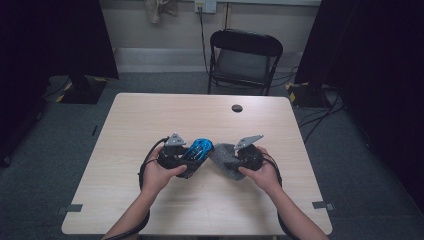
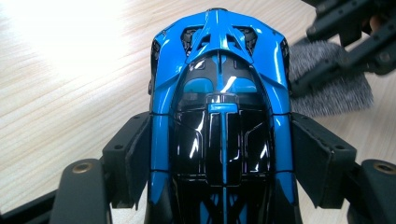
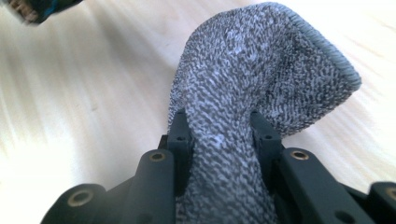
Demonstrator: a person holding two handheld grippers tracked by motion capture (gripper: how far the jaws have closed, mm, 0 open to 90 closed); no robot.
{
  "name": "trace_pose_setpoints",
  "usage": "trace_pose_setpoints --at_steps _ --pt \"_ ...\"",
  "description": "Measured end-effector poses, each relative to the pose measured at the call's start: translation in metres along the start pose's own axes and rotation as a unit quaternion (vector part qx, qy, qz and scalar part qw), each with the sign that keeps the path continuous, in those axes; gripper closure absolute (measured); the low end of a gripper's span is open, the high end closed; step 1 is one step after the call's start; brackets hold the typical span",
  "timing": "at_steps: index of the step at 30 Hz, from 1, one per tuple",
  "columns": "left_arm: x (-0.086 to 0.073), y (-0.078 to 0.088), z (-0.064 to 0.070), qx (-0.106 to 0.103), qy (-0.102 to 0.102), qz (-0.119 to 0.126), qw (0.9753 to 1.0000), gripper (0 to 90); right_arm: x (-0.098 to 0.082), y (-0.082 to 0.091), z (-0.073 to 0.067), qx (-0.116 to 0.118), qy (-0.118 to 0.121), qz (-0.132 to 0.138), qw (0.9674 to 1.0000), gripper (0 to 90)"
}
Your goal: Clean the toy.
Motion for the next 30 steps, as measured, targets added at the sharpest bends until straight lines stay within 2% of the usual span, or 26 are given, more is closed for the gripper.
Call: trace_pose_setpoints --at_steps 5,11,20,30 --pt "-0.003 -0.004 0.004 -0.003 -0.006 -0.006 1.0000 28.3 0.005 0.003 0.005 -0.011 -0.012 0.010 0.9998 68.1" --pt "-0.006 -0.010 0.011 -0.009 -0.010 -0.014 0.9998 28.3 0.015 0.005 0.002 -0.003 -0.011 0.031 0.9995 68.1" --pt "-0.001 -0.010 0.012 -0.010 -0.010 -0.007 0.9999 28.3 0.017 -0.003 -0.015 0.021 0.007 0.029 0.9993 68.2" --pt "0.004 -0.012 0.012 -0.008 -0.008 -0.002 0.9999 28.2 0.017 -0.024 -0.046 0.057 0.034 0.014 0.9977 68.1"
Point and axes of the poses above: each handheld gripper's, and its own axes: y roughly backward along the jaws, x roughly out of its top, z roughly to its right, the point moved 5 cm from there along -y, roughly forward along the jaws
